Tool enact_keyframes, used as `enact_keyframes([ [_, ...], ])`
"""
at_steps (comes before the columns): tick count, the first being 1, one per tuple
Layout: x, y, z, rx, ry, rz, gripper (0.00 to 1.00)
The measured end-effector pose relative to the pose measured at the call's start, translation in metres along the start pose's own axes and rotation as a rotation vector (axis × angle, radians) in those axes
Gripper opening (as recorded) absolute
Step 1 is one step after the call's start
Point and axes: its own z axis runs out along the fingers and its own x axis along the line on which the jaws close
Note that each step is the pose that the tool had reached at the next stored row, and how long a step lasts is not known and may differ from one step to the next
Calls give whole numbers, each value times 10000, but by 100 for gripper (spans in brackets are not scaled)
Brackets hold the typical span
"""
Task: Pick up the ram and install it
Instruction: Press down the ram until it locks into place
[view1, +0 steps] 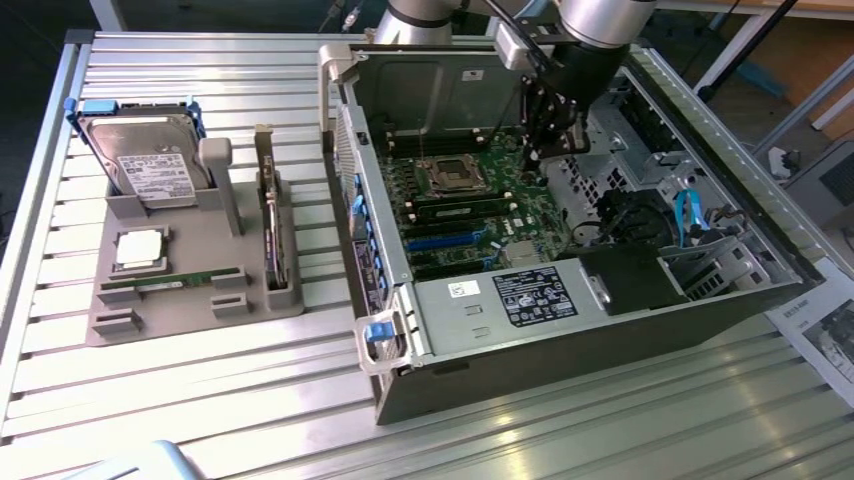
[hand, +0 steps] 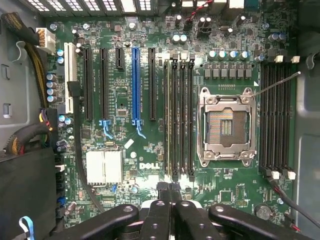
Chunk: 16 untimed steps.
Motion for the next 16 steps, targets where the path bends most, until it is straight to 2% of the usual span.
enact_keyframes([
  [5, 0, 0, 39, 3, -2, 0, 10],
  [16, -1, 1, 194, 14, -1, 7, 10],
])
